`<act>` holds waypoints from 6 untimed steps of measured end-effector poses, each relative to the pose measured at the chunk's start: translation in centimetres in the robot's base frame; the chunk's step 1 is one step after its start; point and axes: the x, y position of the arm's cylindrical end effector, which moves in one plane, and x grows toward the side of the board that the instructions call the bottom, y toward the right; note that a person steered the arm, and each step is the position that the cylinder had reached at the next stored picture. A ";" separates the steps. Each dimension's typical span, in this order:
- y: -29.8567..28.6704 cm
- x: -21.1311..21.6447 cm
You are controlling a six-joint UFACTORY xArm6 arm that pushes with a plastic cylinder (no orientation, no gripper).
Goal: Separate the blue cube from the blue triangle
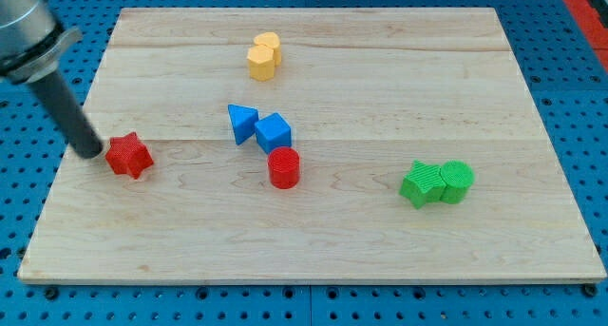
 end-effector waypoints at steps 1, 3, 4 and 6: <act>8.5 -0.6; 15.8 0.0; 21.8 -0.1; 23.8 1.1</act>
